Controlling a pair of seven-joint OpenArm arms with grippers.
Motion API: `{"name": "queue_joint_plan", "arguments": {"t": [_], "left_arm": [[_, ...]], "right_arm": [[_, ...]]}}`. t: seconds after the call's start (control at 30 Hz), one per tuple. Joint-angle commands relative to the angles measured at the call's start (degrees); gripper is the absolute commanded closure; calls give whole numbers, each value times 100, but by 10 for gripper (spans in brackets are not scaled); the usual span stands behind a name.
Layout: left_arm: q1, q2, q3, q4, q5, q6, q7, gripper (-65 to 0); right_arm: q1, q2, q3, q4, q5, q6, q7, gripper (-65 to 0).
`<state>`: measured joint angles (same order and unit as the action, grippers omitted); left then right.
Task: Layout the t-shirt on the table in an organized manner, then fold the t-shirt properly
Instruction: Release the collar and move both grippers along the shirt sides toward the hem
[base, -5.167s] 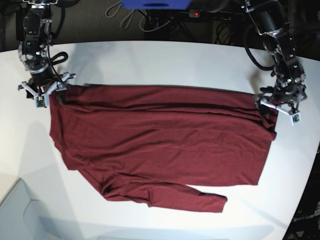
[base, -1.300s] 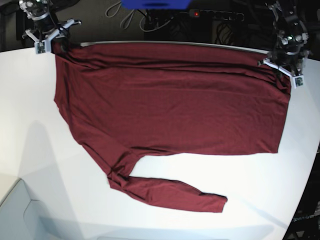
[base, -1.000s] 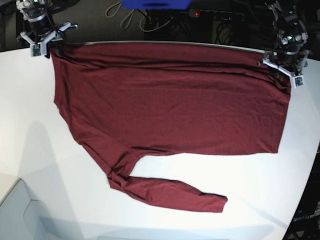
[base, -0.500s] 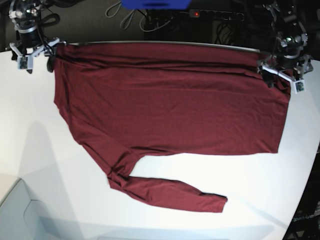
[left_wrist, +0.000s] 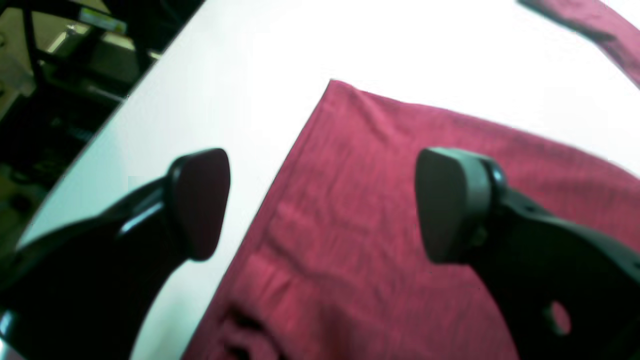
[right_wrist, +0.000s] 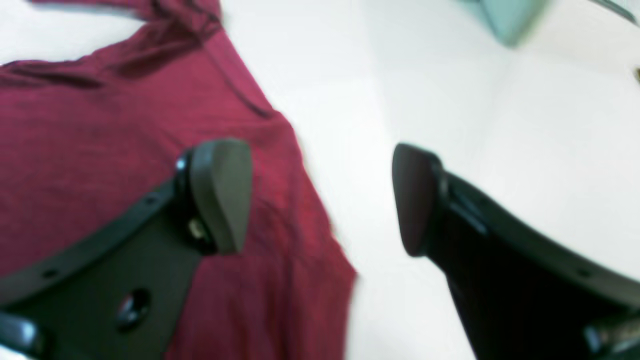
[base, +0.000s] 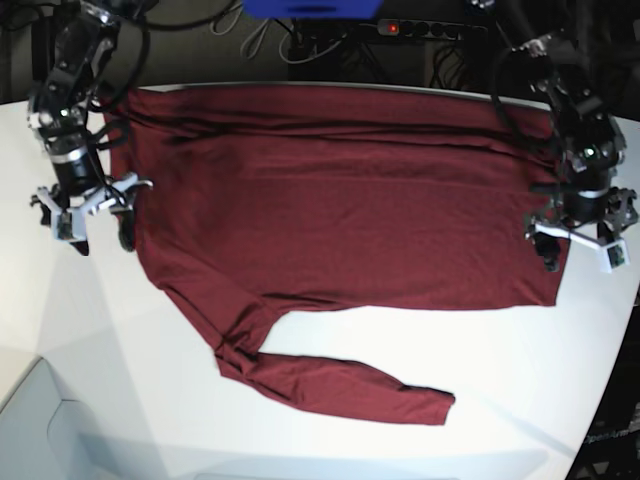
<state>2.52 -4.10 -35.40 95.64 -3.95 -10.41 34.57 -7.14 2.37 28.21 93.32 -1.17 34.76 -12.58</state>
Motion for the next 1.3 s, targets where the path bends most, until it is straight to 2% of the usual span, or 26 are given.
{"name": "queue_joint_plan", "arguments": {"t": [0.0, 0.17, 0.3, 0.5, 0.67, 0.8, 0.9, 1.03, 1.17, 1.27], "left_arm": [[-169, -61, -8, -38, -14, 26, -120, -557], [-644, -113, -16, -636, -5, 26, -129, -557], [-811, -280, 1, -821, -5, 26, -129, -557], [-819, -403, -8, -803, -5, 35, -129, -557], [-819, -518, -25, -812, -5, 35, -129, -557], [-819, -544, -25, -821, -5, 35, -129, -557], [-872, -693, -8, -935, -32, 35, -129, -557], [-1365, -729, -16, -1709, -5, 35, -138, -557], [-1804, -957, 1, -2614, -49, 35, -147, -557], [-2173, -975, 10, -3221, 3, 35, -428, -558]], "right_arm": [[270, 101, -109, -18, 69, 18, -30, -444], [1386, 339, -689, -949, 69, 18, -812, -444], [2195, 462, -1005, -2040, 69, 18, -874, -444], [3056, 611, -1102, -3525, 69, 18, -725, -444], [3364, 664, -1111, -4527, 69, 9, 67, -444], [3399, 796, -1111, -4941, 69, 9, 304, -444], [3373, 805, -1111, -4993, 69, 9, 453, -444], [3329, 796, -1111, -5002, 69, 9, 480, -440], [3171, 787, -1111, -4993, 69, 9, 480, -440], [3083, 787, -1111, -5002, 69, 9, 480, -440]]}}
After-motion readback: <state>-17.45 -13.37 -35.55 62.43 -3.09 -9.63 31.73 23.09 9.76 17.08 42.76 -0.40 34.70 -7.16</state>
